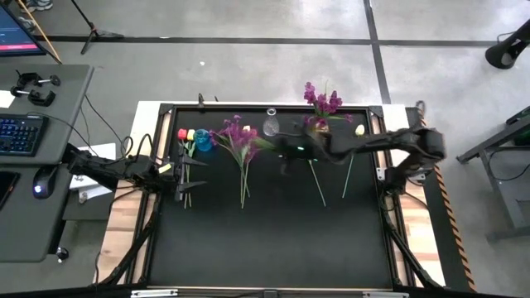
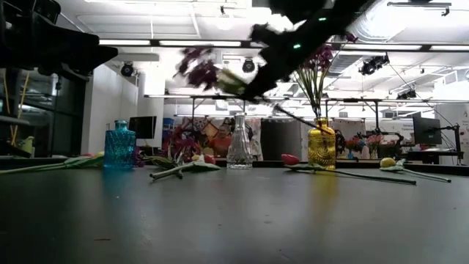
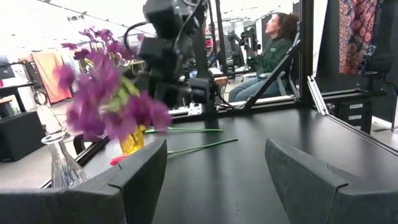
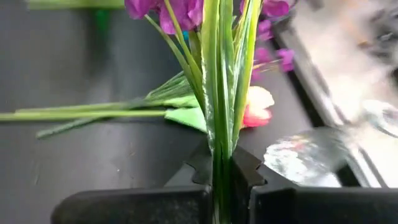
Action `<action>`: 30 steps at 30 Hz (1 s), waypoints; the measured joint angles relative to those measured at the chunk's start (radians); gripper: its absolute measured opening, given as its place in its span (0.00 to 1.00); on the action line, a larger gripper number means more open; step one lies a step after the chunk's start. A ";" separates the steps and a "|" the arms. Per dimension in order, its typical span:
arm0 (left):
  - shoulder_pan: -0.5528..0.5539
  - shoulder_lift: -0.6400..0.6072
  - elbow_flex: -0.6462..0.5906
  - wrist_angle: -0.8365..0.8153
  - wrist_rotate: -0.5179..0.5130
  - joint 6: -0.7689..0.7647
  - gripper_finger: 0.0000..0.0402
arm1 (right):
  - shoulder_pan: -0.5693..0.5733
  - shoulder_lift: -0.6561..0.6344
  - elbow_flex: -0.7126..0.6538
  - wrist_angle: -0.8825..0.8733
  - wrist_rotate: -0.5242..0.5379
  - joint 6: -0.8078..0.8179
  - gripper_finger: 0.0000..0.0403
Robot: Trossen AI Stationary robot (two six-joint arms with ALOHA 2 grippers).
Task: Sort flowers into vase by color
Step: Put the right purple flower into the yellow vase
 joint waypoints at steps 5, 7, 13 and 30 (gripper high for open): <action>0.000 0.000 0.000 0.000 0.000 0.000 0.65 | 0.049 -0.254 -0.331 0.316 0.105 0.049 0.00; 0.000 0.000 0.000 0.000 0.000 0.000 0.65 | 0.070 -0.358 -0.446 0.477 0.135 0.030 0.00; 0.000 0.000 0.000 0.000 0.000 0.000 0.65 | 0.111 -0.602 -0.714 0.980 0.152 -0.136 0.00; 0.000 0.000 0.000 0.000 0.000 0.000 0.65 | -0.080 -0.607 -0.863 1.502 0.032 -0.324 0.00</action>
